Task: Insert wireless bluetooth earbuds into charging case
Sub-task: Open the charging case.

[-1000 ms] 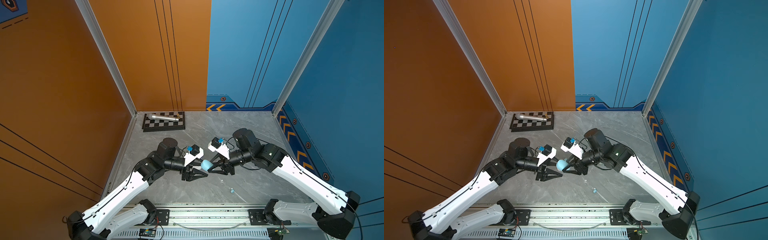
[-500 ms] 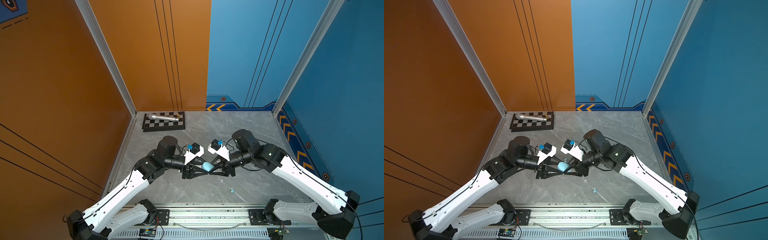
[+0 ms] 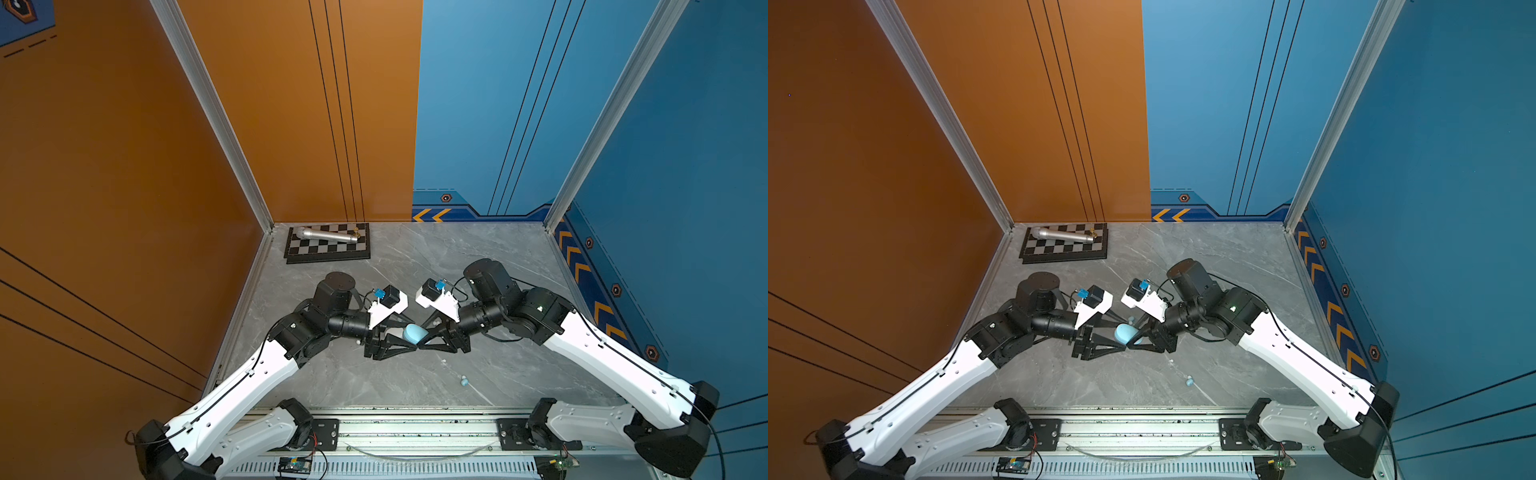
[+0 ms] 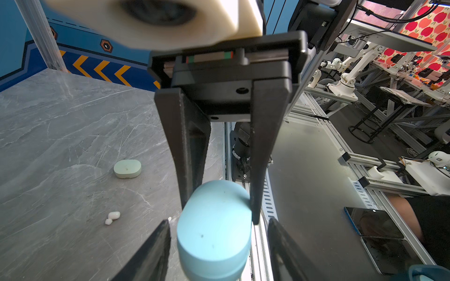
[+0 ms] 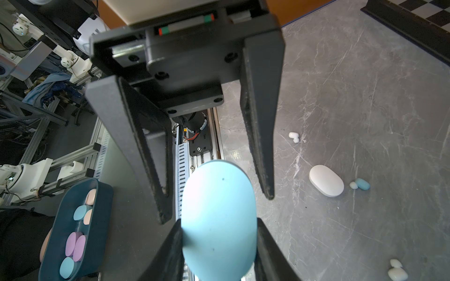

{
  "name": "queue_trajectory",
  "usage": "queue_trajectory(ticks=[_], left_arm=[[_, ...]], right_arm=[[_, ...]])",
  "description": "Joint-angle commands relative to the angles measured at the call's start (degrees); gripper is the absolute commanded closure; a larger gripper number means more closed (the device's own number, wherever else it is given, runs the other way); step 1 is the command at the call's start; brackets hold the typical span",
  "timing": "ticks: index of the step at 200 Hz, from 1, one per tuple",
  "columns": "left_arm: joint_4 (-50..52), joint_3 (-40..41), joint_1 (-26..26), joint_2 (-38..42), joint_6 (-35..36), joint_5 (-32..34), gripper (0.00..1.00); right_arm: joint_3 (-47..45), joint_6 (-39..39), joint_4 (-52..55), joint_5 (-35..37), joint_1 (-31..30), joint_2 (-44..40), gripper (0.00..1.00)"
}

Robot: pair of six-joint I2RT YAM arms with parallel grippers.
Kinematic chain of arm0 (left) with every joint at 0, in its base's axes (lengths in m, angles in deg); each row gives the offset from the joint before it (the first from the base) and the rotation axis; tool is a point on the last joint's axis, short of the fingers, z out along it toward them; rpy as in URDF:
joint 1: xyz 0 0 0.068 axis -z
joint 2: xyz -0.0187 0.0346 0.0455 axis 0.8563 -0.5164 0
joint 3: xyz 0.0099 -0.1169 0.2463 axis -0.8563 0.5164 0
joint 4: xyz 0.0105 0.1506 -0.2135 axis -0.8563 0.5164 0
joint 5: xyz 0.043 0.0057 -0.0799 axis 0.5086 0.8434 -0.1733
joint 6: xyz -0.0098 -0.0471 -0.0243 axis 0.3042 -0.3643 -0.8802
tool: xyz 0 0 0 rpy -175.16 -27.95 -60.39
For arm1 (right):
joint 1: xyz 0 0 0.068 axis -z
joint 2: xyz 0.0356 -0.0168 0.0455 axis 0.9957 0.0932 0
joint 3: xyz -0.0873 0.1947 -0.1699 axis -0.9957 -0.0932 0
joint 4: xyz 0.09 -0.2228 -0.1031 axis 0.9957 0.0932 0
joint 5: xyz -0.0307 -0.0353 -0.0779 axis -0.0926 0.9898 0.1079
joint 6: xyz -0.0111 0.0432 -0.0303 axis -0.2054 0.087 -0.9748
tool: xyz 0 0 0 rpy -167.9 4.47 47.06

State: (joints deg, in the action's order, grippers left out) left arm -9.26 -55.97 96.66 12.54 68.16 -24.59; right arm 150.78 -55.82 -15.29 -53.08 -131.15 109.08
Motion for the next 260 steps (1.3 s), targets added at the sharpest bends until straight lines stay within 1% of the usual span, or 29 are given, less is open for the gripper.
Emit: queue_trajectory(ticks=[1,32,89,105,143,188,204,223,241,249,257,260], left_arm=[[1.42,-0.37,-0.67,0.22,1.06,-1.04,0.37],[3.18,0.15,-0.95,0.35,3.10,0.06,0.38],[3.17,0.03,-1.11,0.04,4.29,0.67,0.37],[3.19,-0.09,-1.11,-0.05,4.47,0.69,0.39],[3.18,0.05,-0.93,-0.22,4.79,0.79,0.51],[3.20,-0.12,-0.42,-0.73,4.83,1.07,0.57],[3.17,-0.12,-0.23,-0.96,4.83,1.21,0.63],[3.21,-0.20,-0.05,-1.10,4.78,1.53,0.78],[3.13,-0.35,0.07,-1.19,4.63,1.67,0.90],[3.22,-0.39,0.12,-1.18,4.48,1.75,0.95],[3.18,-0.46,0.11,-1.19,4.32,1.65,1.00],[3.19,-0.46,0.12,-1.19,4.30,1.59,1.00]], right_arm=[[1.91,-0.07,1.01,1.29,-0.15,-0.10,0.91],[2.06,-0.07,1.08,1.24,-0.08,-0.06,0.92],[2.07,0.37,1.09,0.80,-0.25,0.04,0.92],[2.05,0.47,1.02,0.79,-0.34,0.16,0.92],[2.25,0.64,1.00,0.93,-0.68,0.42,0.92],[2.40,0.73,0.95,1.22,-0.89,0.55,0.92],[2.47,1.03,0.53,1.41,-1.05,0.62,0.92],[2.45,1.55,0.26,1.89,-0.93,0.74,0.91],[2.22,2.33,-0.10,2.90,-0.76,0.95,0.87],[2.10,2.69,-0.35,3.21,-0.53,1.09,0.84],[1.90,3.21,-0.69,3.51,-0.31,1.08,0.81],[1.84,3.41,-0.81,3.60,-0.22,1.10,0.81]])
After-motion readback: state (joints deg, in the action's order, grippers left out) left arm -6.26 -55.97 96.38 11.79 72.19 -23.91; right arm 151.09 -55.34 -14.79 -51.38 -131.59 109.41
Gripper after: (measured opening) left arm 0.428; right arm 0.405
